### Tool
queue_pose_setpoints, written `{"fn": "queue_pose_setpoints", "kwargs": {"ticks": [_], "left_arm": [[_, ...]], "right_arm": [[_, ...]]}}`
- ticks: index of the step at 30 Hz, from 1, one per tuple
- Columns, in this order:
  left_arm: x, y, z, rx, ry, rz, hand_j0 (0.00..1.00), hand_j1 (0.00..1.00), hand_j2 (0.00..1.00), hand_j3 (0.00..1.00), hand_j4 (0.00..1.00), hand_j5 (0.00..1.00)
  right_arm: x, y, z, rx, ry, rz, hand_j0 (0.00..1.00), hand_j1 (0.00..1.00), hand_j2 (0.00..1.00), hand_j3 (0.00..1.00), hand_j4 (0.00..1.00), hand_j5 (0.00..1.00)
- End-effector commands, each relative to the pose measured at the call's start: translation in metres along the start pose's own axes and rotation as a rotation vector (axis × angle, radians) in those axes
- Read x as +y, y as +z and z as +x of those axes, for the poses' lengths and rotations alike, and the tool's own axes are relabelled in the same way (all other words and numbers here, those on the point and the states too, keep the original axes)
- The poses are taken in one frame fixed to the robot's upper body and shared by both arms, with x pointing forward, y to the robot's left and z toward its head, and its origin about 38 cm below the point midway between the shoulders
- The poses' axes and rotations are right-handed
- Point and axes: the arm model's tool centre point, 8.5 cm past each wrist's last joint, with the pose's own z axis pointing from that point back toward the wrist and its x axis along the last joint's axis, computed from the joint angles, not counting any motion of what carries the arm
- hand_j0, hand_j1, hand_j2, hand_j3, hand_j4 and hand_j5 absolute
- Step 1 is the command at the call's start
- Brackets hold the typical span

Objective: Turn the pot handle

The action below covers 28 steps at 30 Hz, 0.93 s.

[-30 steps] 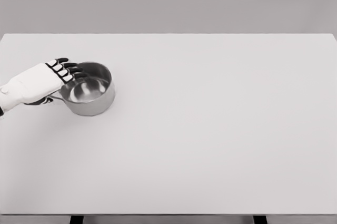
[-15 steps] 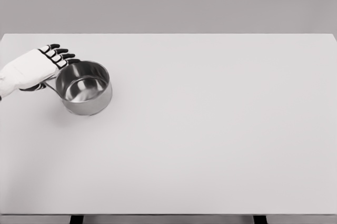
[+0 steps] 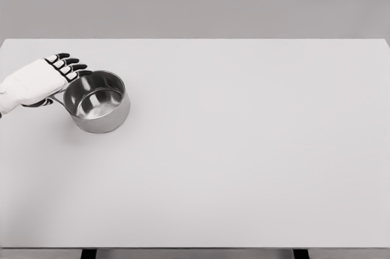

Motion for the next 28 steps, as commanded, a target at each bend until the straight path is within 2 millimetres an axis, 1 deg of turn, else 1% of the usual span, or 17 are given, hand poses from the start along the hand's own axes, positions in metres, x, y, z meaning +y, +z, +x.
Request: {"fn": "queue_pose_setpoints", "kwargs": {"ticks": [1, 3, 4, 5, 7, 8, 9, 10, 12, 13, 15, 16, 20, 21, 23, 28], "left_arm": [[0.001, 0.0, 0.001, -0.003, 0.005, 0.008, 1.0, 1.0, 1.0, 1.0, 1.0, 1.0], [-0.005, 0.001, 0.007, -0.012, 0.014, -0.003, 1.0, 1.0, 1.0, 1.0, 1.0, 1.0], [0.002, 0.0, 0.011, -0.026, 0.0, 0.015, 1.0, 1.0, 1.0, 1.0, 1.0, 1.0], [-0.001, 0.002, 0.014, -0.031, 0.001, 0.008, 1.0, 1.0, 1.0, 1.0, 1.0, 1.0], [0.002, 0.004, 0.014, -0.032, -0.005, 0.011, 1.0, 1.0, 1.0, 1.0, 1.0, 1.0], [0.006, 0.009, 0.011, -0.033, -0.005, 0.014, 1.0, 1.0, 1.0, 1.0, 1.0, 1.0], [0.006, 0.013, 0.013, -0.042, 0.002, 0.013, 1.0, 1.0, 1.0, 1.0, 1.0, 1.0], [0.013, 0.021, 0.018, -0.063, -0.006, 0.026, 1.0, 1.0, 1.0, 1.0, 1.0, 1.0], [0.015, 0.036, 0.016, -0.049, -0.005, 0.028, 1.0, 1.0, 1.0, 1.0, 1.0, 1.0], [0.018, 0.039, 0.017, -0.054, -0.013, 0.03, 1.0, 1.0, 1.0, 1.0, 1.0, 1.0], [0.023, 0.047, 0.01, -0.046, -0.008, 0.034, 1.0, 1.0, 1.0, 1.0, 1.0, 1.0], [0.033, 0.051, 0.006, -0.04, 0.002, 0.061, 1.0, 1.0, 1.0, 1.0, 1.0, 1.0], [0.05, 0.048, 0.005, -0.042, 0.062, 0.157, 1.0, 1.0, 1.0, 1.0, 1.0, 1.0], [0.052, 0.043, 0.009, -0.033, 0.086, 0.207, 1.0, 1.0, 1.0, 1.0, 1.0, 1.0], [0.046, 0.028, 0.021, -0.029, 0.153, 0.267, 1.0, 1.0, 1.0, 1.0, 1.0, 1.0], [0.048, 0.029, 0.017, -0.026, 0.141, 0.262, 1.0, 1.0, 1.0, 1.0, 1.0, 1.0]], "right_arm": [[0.0, 0.0, -0.001, 0.001, 0.002, 0.0, 1.0, 1.0, 1.0, 1.0, 1.0, 1.0], [0.0, 0.0, 0.0, 0.0, -0.001, 0.0, 1.0, 1.0, 1.0, 1.0, 1.0, 1.0], [0.0, 0.0, 0.0, 0.0, -0.001, 0.0, 1.0, 1.0, 1.0, 1.0, 1.0, 1.0], [0.0, 0.0, 0.0, 0.0, -0.001, 0.0, 1.0, 1.0, 1.0, 1.0, 1.0, 1.0], [0.0, 0.0, 0.0, 0.0, -0.001, 0.0, 1.0, 1.0, 1.0, 1.0, 1.0, 1.0], [0.0, 0.0, 0.0, 0.0, 0.0, 0.0, 1.0, 1.0, 1.0, 1.0, 1.0, 1.0], [0.0, 0.0, 0.0, 0.0, -0.001, 0.0, 1.0, 1.0, 1.0, 1.0, 1.0, 1.0], [0.0, 0.0, 0.0, -0.002, -0.001, 0.0, 1.0, 1.0, 1.0, 1.0, 1.0, 1.0], [0.0, 0.0, 0.0, 0.0, -0.001, 0.0, 1.0, 1.0, 1.0, 1.0, 1.0, 1.0], [0.0, 0.0, 0.0, 0.0, -0.001, 0.0, 1.0, 1.0, 1.0, 1.0, 1.0, 1.0], [0.0, 0.0, -0.001, 0.001, -0.001, 0.0, 1.0, 1.0, 1.0, 1.0, 1.0, 1.0], [0.0, 0.0, 0.0, 0.0, -0.001, 0.0, 1.0, 1.0, 1.0, 1.0, 1.0, 1.0], [0.0, 0.0, 0.0, 0.0, -0.001, 0.0, 1.0, 1.0, 1.0, 1.0, 1.0, 1.0], [0.0, 0.0, 0.0, 0.0, -0.001, 0.0, 1.0, 1.0, 1.0, 1.0, 1.0, 1.0], [0.0, 0.0, 0.0, 0.0, -0.001, 0.0, 1.0, 1.0, 1.0, 1.0, 1.0, 1.0], [0.0, 0.0, 0.0, 0.0, -0.001, 0.0, 1.0, 1.0, 1.0, 1.0, 1.0, 1.0]]}}
